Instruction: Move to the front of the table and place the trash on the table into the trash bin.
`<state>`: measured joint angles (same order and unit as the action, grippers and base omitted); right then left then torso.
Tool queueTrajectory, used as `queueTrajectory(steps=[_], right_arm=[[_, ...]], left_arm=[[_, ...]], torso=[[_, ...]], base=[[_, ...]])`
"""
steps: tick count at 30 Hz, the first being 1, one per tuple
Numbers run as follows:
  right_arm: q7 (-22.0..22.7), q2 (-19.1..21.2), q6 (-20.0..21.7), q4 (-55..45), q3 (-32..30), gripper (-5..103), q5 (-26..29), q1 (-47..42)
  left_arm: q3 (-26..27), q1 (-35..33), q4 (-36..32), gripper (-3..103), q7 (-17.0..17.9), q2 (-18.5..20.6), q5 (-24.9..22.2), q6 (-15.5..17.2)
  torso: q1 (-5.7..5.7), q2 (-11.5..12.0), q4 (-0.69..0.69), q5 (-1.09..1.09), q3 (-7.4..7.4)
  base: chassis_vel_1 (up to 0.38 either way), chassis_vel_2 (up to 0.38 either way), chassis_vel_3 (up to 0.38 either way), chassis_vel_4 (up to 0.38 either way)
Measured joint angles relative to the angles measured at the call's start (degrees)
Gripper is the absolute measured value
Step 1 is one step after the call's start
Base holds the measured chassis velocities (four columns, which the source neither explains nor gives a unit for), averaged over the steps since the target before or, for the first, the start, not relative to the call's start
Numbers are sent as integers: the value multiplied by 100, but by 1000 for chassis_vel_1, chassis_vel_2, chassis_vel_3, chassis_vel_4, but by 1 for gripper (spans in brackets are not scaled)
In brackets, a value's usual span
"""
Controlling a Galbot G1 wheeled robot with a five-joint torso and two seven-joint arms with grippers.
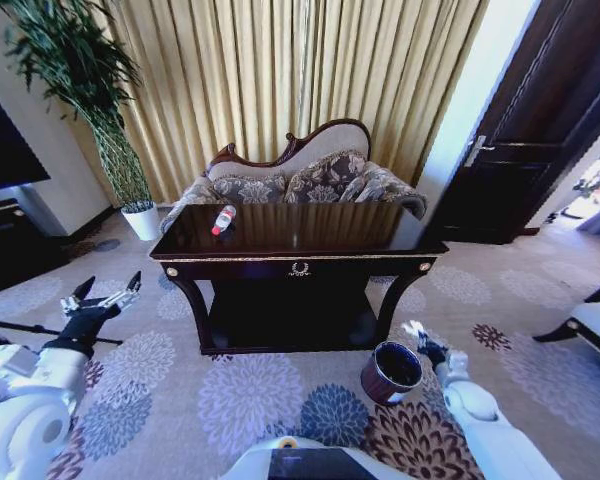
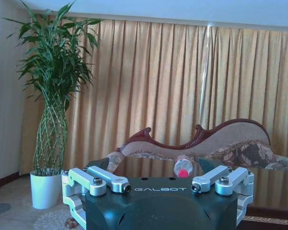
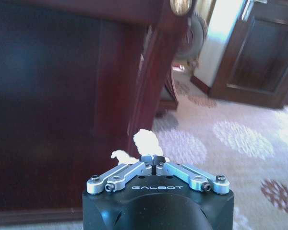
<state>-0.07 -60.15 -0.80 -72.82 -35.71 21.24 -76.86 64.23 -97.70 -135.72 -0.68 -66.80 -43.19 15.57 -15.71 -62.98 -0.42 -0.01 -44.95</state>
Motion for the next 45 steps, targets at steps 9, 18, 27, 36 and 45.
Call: queueTrajectory(steps=[9, 18, 27, 36, 45], right_arm=[[-21, -167, -258, 667, 169, 0, -67, 346], [-49, -267, -280, 631, 192, 0, -178, 393], [-206, -247, -305, 549, 124, 21, -244, 290], [-210, -266, -306, 526, 123, 59, -238, 295], [-230, -262, -306, 464, 123, 91, -232, 274]], left_arm=[[-13, -20, -55, 100, -2, -14, 12, -11], [92, -74, -82, 100, -22, -11, -12, -69], [113, -65, -88, 100, -23, -4, -42, -105], [200, -83, -125, 100, -18, 8, -106, -112], [234, -109, -109, 100, -16, 2, -122, -141]], torso=[[1, 0, 1, -1, 0], [1, 0, 0, -1, 0], [1, 0, 0, -1, 0], [1, 0, 0, 0, 0], [1, 0, 0, 0, 0]], base=[[0, 0, 0, 0], [0, 0, 0, 0], [0, 0, 0, 0], [0, 0, 0, 0], [0, 0, 0, 0]])
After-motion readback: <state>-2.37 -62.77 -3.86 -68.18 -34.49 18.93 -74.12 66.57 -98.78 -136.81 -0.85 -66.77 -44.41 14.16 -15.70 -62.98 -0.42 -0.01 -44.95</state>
